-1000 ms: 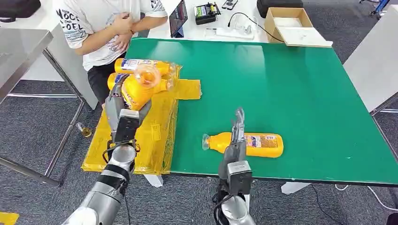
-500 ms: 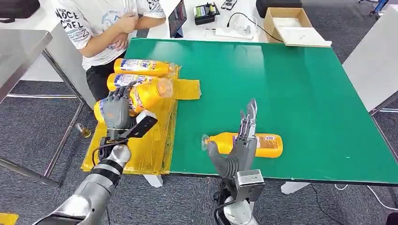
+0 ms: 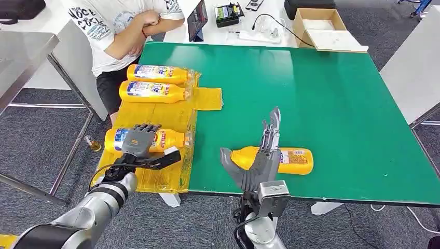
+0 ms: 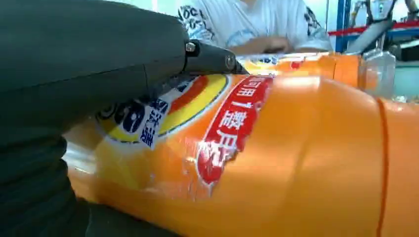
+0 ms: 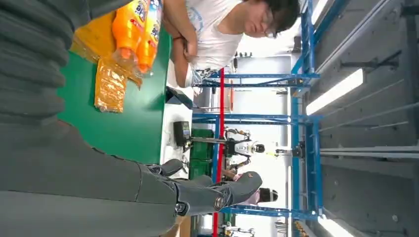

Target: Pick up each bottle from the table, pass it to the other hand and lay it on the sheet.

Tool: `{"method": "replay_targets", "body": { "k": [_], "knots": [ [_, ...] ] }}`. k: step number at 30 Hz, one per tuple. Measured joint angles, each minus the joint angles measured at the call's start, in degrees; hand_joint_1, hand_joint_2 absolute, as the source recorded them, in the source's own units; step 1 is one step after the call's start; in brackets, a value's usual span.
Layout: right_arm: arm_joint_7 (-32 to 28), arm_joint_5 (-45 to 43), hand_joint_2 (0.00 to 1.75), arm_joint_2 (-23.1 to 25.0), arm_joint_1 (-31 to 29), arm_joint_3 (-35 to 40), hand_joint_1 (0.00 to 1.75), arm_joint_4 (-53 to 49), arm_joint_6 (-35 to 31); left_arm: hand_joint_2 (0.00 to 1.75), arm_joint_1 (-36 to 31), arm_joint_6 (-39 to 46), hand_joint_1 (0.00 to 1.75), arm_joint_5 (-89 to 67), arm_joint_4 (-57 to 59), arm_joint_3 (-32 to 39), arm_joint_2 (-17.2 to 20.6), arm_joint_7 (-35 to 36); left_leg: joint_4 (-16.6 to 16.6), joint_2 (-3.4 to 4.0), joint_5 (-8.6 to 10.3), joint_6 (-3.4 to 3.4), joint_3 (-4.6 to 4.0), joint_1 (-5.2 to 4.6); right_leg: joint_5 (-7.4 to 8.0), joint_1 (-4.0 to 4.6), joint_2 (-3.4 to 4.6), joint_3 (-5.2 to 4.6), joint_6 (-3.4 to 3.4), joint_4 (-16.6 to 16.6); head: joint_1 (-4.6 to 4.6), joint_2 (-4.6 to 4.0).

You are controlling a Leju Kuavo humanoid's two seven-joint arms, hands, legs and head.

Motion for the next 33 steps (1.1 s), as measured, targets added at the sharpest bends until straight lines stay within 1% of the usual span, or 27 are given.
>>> {"method": "replay_targets", "body": {
  "k": [6, 12, 13, 14, 15, 19, 23, 25, 28, 33],
  "knots": [
    [0.0, -0.1, 1.75, 0.0, -0.2, 0.0, 0.00, 0.6, -0.3, 1.75, -1.2, -1.2, 1.75, -0.2, 1.7, -0.9, 0.5, 0.1, 0.0, 0.02, 0.01, -0.01, 0.08, 0.01, 0.01, 0.01, 0.01, 0.05, -0.01, 0.0, 0.00, 0.00],
    [0.0, -0.2, 1.75, 0.0, -0.2, 0.0, 0.00, 1.2, 0.2, 1.75, -2.1, -4.9, 1.75, 0.5, 2.4, -0.9, 0.6, -1.2, 0.0, 0.00, 0.01, -0.01, 0.22, 0.01, 0.01, 0.01, 0.00, 0.23, -0.01, 0.0, 0.00, 0.00],
    [0.0, -0.2, 1.75, 0.0, -0.2, 0.0, 0.00, 1.3, 0.3, 1.75, -2.1, -5.3, 1.55, 0.6, 2.4, -0.9, 0.6, -1.4, 0.0, 0.00, 0.01, -0.01, 0.23, 0.01, 0.01, 0.01, 0.00, 0.23, -0.01, 0.0, 0.00, 0.00],
    [0.0, -0.2, 1.75, 0.0, -0.2, 0.0, 0.00, 1.5, 0.3, 1.75, -2.1, -5.8, 0.33, 0.9, 2.4, -0.9, 0.6, -1.9, 0.0, 0.01, 0.01, -0.01, 0.24, 0.00, 0.01, 0.00, 0.00, 0.23, -0.01, 0.0, 0.00, 0.00],
    [0.0, -0.1, 1.75, 0.0, -0.2, -0.1, 0.00, 1.6, 0.5, 0.00, -2.2, -6.2, 0.00, 1.4, 2.4, -0.9, 0.5, -2.4, 0.0, 0.00, 0.01, -0.01, 0.24, 0.00, 0.01, 0.00, 0.00, 0.24, -0.01, 0.0, 0.00, 0.00],
    [0.0, 0.3, 1.75, 0.3, -0.5, -0.2, 0.00, 2.5, 1.5, 0.00, -2.1, -10.6, 0.00, 6.6, 2.4, 0.1, 0.4, -6.8, 0.0, -0.06, 0.01, -0.01, 0.31, 0.00, 0.00, 0.00, -0.04, 0.32, -0.02, 0.0, 0.00, 0.00],
    [0.0, 0.9, 1.75, 0.7, -0.9, -0.3, 0.00, 3.6, 3.3, 0.00, -2.1, -19.0, 0.00, 12.3, 2.4, 2.8, -0.4, -11.6, 0.0, -0.19, 0.01, -0.01, 0.44, -0.01, -0.04, -0.01, -0.09, 0.51, -0.02, 0.0, -0.02, 0.00],
    [0.0, 1.0, 1.75, 0.9, -1.2, -0.3, 0.00, 4.3, 3.9, 0.00, -2.3, -22.5, 0.00, 14.1, 2.4, 4.3, -0.7, -12.8, 0.0, -0.22, -0.01, -0.02, 0.60, -0.02, -0.06, -0.01, -0.10, 0.65, -0.03, 0.0, -0.02, 0.00],
    [0.0, 1.1, 1.75, 0.9, -1.4, -0.3, 0.00, 5.0, 4.3, 0.00, -2.3, -24.0, 0.00, 14.9, 2.4, 5.6, -1.0, -13.4, -0.1, -0.24, 0.00, -0.04, 0.73, -0.01, -0.06, -0.01, -0.09, 0.77, -0.05, 0.0, 0.02, 0.00],
    [0.0, 1.1, 1.75, 1.0, -2.0, -0.5, 0.00, 6.7, 6.1, 0.00, -2.5, -30.5, 0.00, 19.4, 2.4, 8.4, -1.1, -16.5, -0.1, -0.25, 0.05, -0.08, 1.00, -0.01, -0.04, 0.00, -0.09, 1.01, -0.09, 0.0, -0.02, 0.00]
  ]
}}
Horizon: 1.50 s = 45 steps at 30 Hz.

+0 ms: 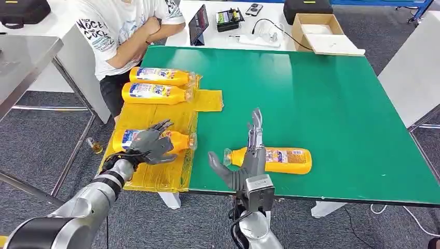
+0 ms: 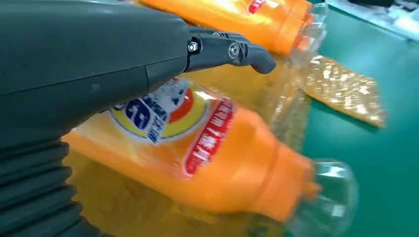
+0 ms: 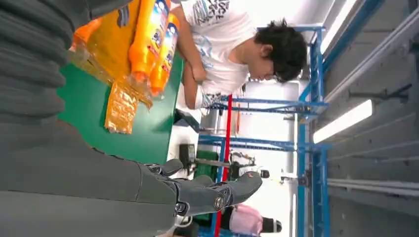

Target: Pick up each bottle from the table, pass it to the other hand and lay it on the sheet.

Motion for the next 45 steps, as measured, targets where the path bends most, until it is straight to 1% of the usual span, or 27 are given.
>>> {"method": "replay_targets", "body": {
  "k": [5, 8, 10, 12, 13, 15, 17, 19, 21, 22, 26, 28, 30, 33, 36, 39, 42, 45],
  "knots": [
    [0.0, 0.4, 1.75, 0.0, -0.3, -0.4, 0.00, 1.8, 1.0, 0.00, 0.1, -3.6, 0.00, 5.9, 0.0, 3.6, -0.7, -2.8, 0.0, 0.00, 0.02, -0.01, 0.04, 0.00, 0.02, 0.00, 0.00, 0.04, 0.01, 0.0, 0.00, 0.00],
    [0.0, 0.7, 1.75, 0.0, -0.3, -0.7, 0.00, 2.5, 1.0, 0.00, 0.2, -2.5, 0.00, 11.1, -0.4, 6.7, -1.6, -5.0, 0.0, 0.00, 0.03, -0.02, 0.04, 0.00, 0.03, 0.00, 0.00, 0.02, 0.02, 0.0, 0.02, 0.00],
    [0.0, 2.1, 1.75, 0.0, -0.2, -0.9, 0.00, 3.1, 0.8, 0.00, 0.8, 3.3, 0.00, 17.0, -1.2, 9.9, -3.1, -7.9, 0.0, 0.02, 0.05, -0.03, -0.04, 0.00, 0.04, 0.00, 0.01, -0.09, 0.03, 0.0, 0.02, 0.00],
    [0.0, 4.6, 1.75, 0.0, -0.1, -1.3, 0.00, 4.1, 1.2, 0.00, 1.7, 16.7, 0.00, 22.1, -3.0, 12.8, -4.8, -12.1, 0.0, 0.06, 0.07, -0.04, -0.22, 0.00, 0.15, 0.01, 0.01, -0.28, -0.07, 0.0, 0.02, 0.00],
    [0.0, 6.1, 1.75, 0.1, 0.0, -1.7, 0.00, 4.7, 1.5, 0.00, 2.6, 21.5, 0.00, 26.7, -5.4, 13.2, -5.8, -13.0, 0.0, 0.15, 0.07, -0.04, -0.30, 0.00, 0.18, 0.01, 0.02, -0.36, -0.09, 0.0, 0.04, 0.00],
    [0.0, 9.5, 1.75, 0.6, 0.1, -2.8, 0.00, 6.9, 2.4, 0.00, 5.0, 30.5, 0.00, 42.0, -14.0, 11.6, -7.2, -13.1, 0.0, 0.28, 0.04, -0.05, -0.32, 0.00, 0.18, 0.01, 0.14, -0.48, -0.09, 0.0, 0.02, 0.00],
    [0.0, 10.8, 1.75, 0.9, 0.2, -3.6, 0.00, 8.4, 2.6, 0.00, 6.9, 34.4, 0.00, 50.5, -20.0, 8.9, -7.8, -13.1, 0.0, 0.25, 0.04, -0.05, -0.46, 0.01, 0.17, 0.02, 0.14, -0.62, -0.08, 0.0, 0.00, 0.00],
    [0.0, 10.9, 1.75, 1.0, 0.2, -4.1, 0.00, 9.4, 2.7, 0.00, 8.3, 34.9, 0.00, 50.0, -24.2, 7.0, -8.1, -13.2, 0.0, 0.08, 0.08, -0.07, -0.62, 0.05, 0.12, 0.05, 0.02, -0.71, -0.09, 0.0, 0.07, 0.00],
    [0.0, 11.1, 1.75, 1.3, 0.2, -4.5, 0.00, 10.2, 2.8, 0.00, 9.3, 35.0, 0.00, 49.7, -27.5, 5.7, -8.5, -13.2, 0.0, 0.14, 0.06, -0.07, -0.70, 0.07, 0.12, 0.07, 0.03, -0.74, -0.09, 0.0, 0.04, 0.00],
    [0.0, 11.1, 1.75, 1.4, 0.2, -4.7, 0.00, 10.5, 2.8, 1.75, 9.6, 35.0, 0.00, 49.7, -28.7, 5.3, -8.6, -13.2, 0.0, 0.20, 0.05, -0.06, -0.70, 0.07, 0.13, 0.06, 0.04, -0.77, -0.09, 0.0, 0.02, 0.00],
    [0.0, 11.8, 1.75, 1.6, 0.2, -5.0, 0.00, 11.4, 2.8, 1.75, 10.6, 35.7, 0.00, 50.8, -32.1, 4.1, -8.9, -13.2, 0.0, 0.26, 0.04, -0.06, -0.72, 0.06, 0.14, 0.05, 0.08, -0.82, -0.09, 0.0, 0.02, 0.00],
    [0.1, 14.0, 1.75, 1.7, 0.0, -5.3, 0.00, 12.5, 2.6, 1.75, 12.3, 39.2, 0.00, 54.3, -35.5, 2.3, -8.8, -13.2, 0.0, 0.26, 0.04, -0.06, -0.72, 0.06, 0.13, 0.06, 0.08, -0.83, -0.09, 0.0, 0.00, 0.00],
    [1.5, 16.8, 1.75, 1.6, -0.3, -5.8, 0.00, 14.0, 1.9, 1.75, 14.0, 41.3, 0.00, 56.4, -39.2, -0.4, -8.7, -13.2, 0.0, 0.23, 0.04, -0.06, -0.76, 0.06, 0.13, 0.06, 0.08, -0.83, -0.08, 0.0, 0.02, 0.00],
    [4.5, 21.1, 1.75, 0.8, -1.1, -6.9, 0.00, 15.8, 1.2, 1.75, 16.9, 42.1, 0.00, 57.2, -44.7, -3.8, -8.6, -13.2, 0.0, 0.22, 0.04, -0.06, -0.79, 0.06, 0.12, 0.05, 0.07, -0.85, -0.08, 0.0, 0.00, 0.00],
    [9.8, 27.0, 1.75, -2.0, -2.2, -8.6, 0.00, 16.7, 2.2, 1.75, 19.8, 42.4, 0.00, 56.3, -48.9, -7.0, -8.4, -13.2, 0.0, 0.21, 0.04, -0.05, -0.80, 0.02, 0.13, 0.01, 0.06, -0.84, -0.07, 0.0, 0.04, 0.00],
    [13.1, 31.2, 1.75, -5.4, -3.7, -10.3, 0.00, 17.0, 3.9, 1.75, 21.8, 42.6, 0.00, 55.8, -51.4, -8.9, -8.0, -13.2, 0.0, 0.22, 0.03, -0.03, -0.82, -0.03, 0.15, -0.03, 0.07, -0.84, -0.05, 0.0, 0.02, 0.00],
    [17.5, 35.8, 1.75, -9.4, -5.7, -12.2, 0.00, 17.0, 7.6, 1.75, 23.2, 40.1, 0.00, 54.3, -52.0, -10.1, -7.6, -13.2, 0.1, 0.20, 0.04, -0.02, -0.81, -0.05, 0.16, -0.03, 0.06, -0.85, -0.04, 0.0, 0.02, 0.00],
    [19.4, 37.7, 1.75, -13.0, -8.5, -14.1, 0.00, 18.0, 12.2, 1.75, 23.9, 37.8, 0.00, 52.7, -51.2, -11.5, -7.3, -13.2, 0.1, 0.22, 0.04, -0.02, -0.81, -0.05, 0.18, -0.03, 0.06, -0.85, -0.03, 0.0, 0.04, 0.00]
  ]
}}
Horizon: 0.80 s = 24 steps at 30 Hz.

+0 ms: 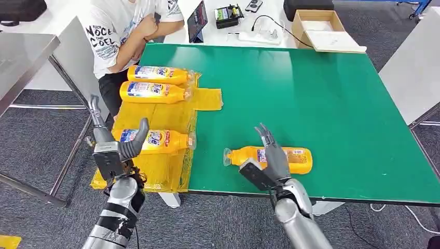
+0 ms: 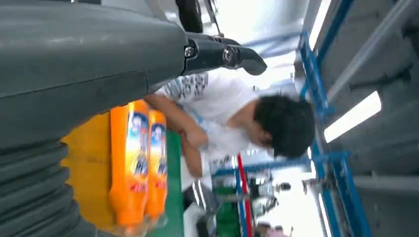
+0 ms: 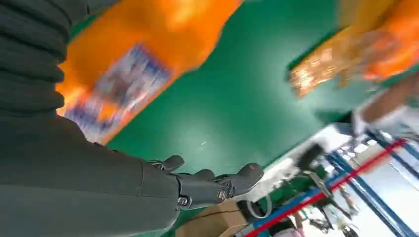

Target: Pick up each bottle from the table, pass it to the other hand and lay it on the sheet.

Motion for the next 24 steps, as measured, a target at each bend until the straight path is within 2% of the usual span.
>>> {"method": "replay_targets", "body": {
  "k": [7, 17, 24],
  "knots": [
    [0.0, 1.9, 1.75, -5.7, -2.6, -1.5, 0.00, 5.6, 2.9, 1.75, 0.2, -2.5, 0.00, -1.1, 4.2, -3.2, 0.0, 0.0, 0.0, 0.00, -0.01, 0.01, -0.02, 0.00, 0.00, 0.00, 0.00, -0.01, 0.00, 0.0, -0.04, 0.00],
    [-0.4, -0.3, 1.75, -10.3, -5.7, -1.7, 0.00, 8.6, 9.3, 1.75, 0.2, -3.0, 0.00, -0.6, 6.2, -5.0, 0.0, 0.0, 0.0, 0.00, -0.02, 0.03, -0.05, 0.00, 0.00, 0.00, 0.00, -0.04, 0.01, 0.0, -0.04, 0.00],
    [-0.7, -0.7, 1.75, -12.0, -6.4, -1.7, 0.00, 9.7, 9.8, 1.75, 0.2, -3.0, 0.00, -0.6, 6.6, -5.2, 0.0, 0.0, 0.0, 0.00, -0.02, 0.03, -0.06, 0.00, 0.00, 0.01, 0.00, -0.05, 0.01, 0.0, -0.04, 0.00]
  ]
}}
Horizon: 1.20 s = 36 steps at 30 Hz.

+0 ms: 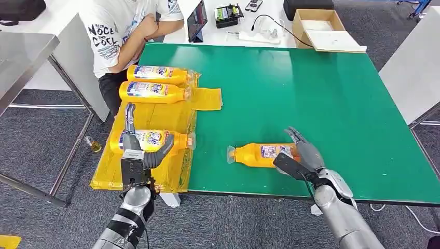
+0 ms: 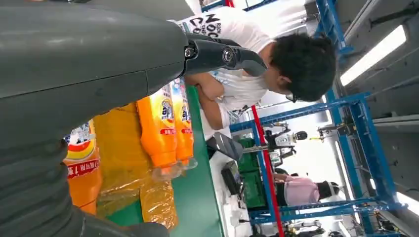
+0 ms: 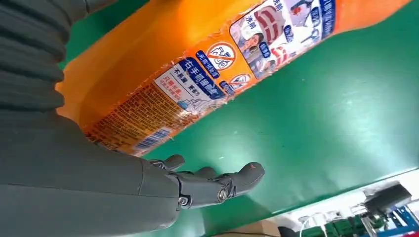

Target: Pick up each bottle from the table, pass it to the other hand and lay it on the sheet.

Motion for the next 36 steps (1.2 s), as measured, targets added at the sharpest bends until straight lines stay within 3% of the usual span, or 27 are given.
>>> {"method": "replay_targets", "body": {
  "k": [8, 11, 14, 16, 23, 36],
  "knots": [
    [-0.2, -0.1, 1.75, -0.3, -0.3, 0.0, 0.00, 0.7, 0.6, 1.75, 0.0, -0.1, 0.00, 0.0, 0.0, -0.1, 0.0, 0.0, 0.0, 0.01, 0.00, 0.00, 0.01, 0.01, 0.00, 0.01, 0.00, 0.00, 0.00, 0.0, -0.02, 0.00],
    [-1.6, -2.5, 1.75, -2.7, -1.9, 0.4, 0.00, 1.4, 10.2, 1.75, -0.6, -1.7, 0.00, 0.1, 0.8, -0.4, -0.1, 0.0, 0.0, 0.00, 0.01, 0.02, 0.02, -0.05, 0.03, -0.05, 0.00, 0.00, 0.03, 0.0, -0.02, 0.00],
    [-1.5, -3.8, 1.75, -7.7, -7.9, 2.5, 0.00, 3.8, 21.7, 1.75, -2.2, -3.2, 0.00, 1.1, 2.9, -1.2, -0.5, 0.0, 0.0, -0.06, 0.17, 0.25, -0.06, -0.24, 0.16, -0.25, -0.02, -0.02, 0.22, 0.0, -0.02, 0.00],
    [-1.5, -4.2, 1.75, -10.7, -11.1, 4.0, 0.00, 5.0, 25.9, 1.75, -2.9, -3.5, 0.00, 1.2, 4.0, -1.5, -0.9, 0.0, 0.0, -0.07, 0.23, 0.33, -0.13, -0.28, 0.23, -0.32, -0.03, -0.04, 0.33, 0.0, 0.02, 0.00],
    [0.6, -4.8, 1.75, -13.9, -16.1, 7.8, 0.00, 7.6, 27.5, 1.75, -4.3, -4.2, 0.00, 2.0, 6.0, -2.0, -1.5, 0.0, 0.0, -0.03, 0.22, 0.33, -0.10, -0.28, 0.26, -0.30, -0.01, -0.06, 0.34, 0.0, -0.04, 0.00],
    [4.0, -5.1, 1.75, -11.5, -19.9, 17.9, 0.00, 18.3, 29.0, 1.75, -7.7, -7.1, 0.00, 4.2, 11.5, -3.1, -3.5, 0.0, 0.0, -0.06, 0.23, 0.34, -0.15, -0.28, 0.25, -0.30, -0.03, -0.07, 0.34, 0.0, 0.00, 0.00]
  ]
}}
